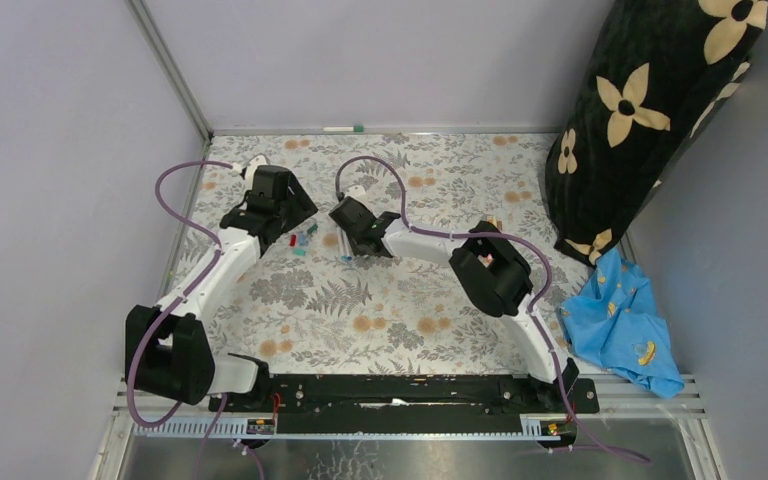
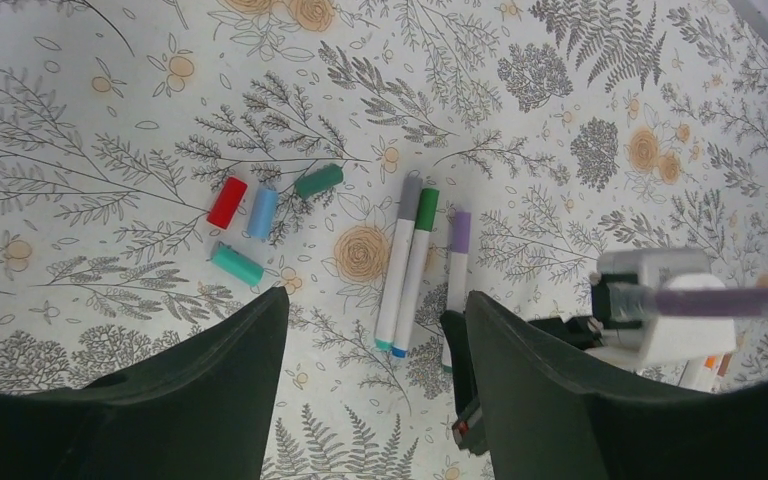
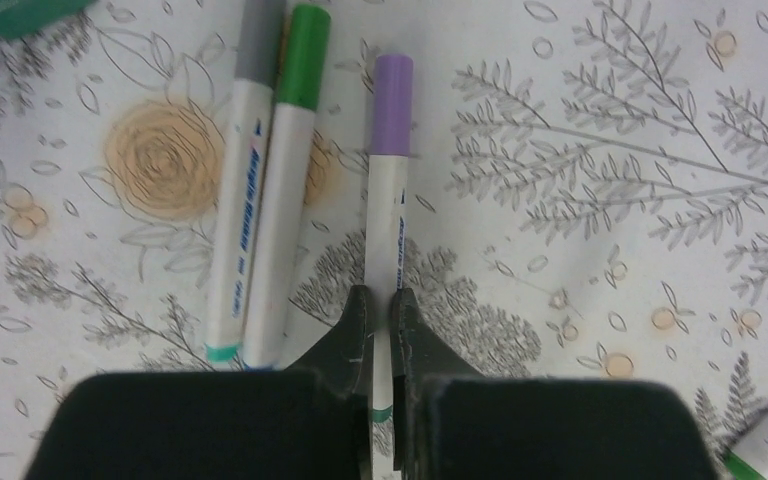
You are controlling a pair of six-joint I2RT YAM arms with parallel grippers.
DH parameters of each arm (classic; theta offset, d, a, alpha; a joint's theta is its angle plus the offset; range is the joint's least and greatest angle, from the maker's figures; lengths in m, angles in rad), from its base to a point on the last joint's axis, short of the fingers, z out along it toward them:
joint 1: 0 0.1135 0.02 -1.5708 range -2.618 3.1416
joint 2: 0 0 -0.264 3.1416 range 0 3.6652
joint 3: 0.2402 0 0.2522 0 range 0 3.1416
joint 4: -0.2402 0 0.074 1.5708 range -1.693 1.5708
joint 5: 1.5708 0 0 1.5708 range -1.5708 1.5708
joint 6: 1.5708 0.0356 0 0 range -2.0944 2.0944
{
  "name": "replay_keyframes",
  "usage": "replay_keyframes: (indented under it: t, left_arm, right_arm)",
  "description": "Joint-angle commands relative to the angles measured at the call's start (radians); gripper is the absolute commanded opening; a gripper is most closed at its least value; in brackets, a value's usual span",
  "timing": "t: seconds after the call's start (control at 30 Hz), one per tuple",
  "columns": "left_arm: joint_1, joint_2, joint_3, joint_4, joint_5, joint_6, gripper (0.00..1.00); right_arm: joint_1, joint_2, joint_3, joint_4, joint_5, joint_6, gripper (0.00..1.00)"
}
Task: Open the pen caps
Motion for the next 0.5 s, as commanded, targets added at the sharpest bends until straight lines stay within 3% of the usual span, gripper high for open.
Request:
replay_keyframes:
  t: [0.0, 0.33, 0.47]
  left_arm:
    - [0.024, 0.031, -0.032, 0.095, 0.111, -0.024, 0.72]
    - [0.025, 0.166, -0.064, 0.283, 0.508, -0.181, 0.74]
    - [0.021, 0.214, -0.064, 0.336, 0.576, -0.232, 0.74]
  right_arm:
    - [-0.003, -0.116, -0.077, -0.022, 0.041, -0.020, 0.00]
    - [-0.003, -0.335, -0.294, 0.106, -0.050, -0.013, 0.00]
    - [-0.003, -0.362, -0.320, 0.119, -0.085, -0.007, 0.00]
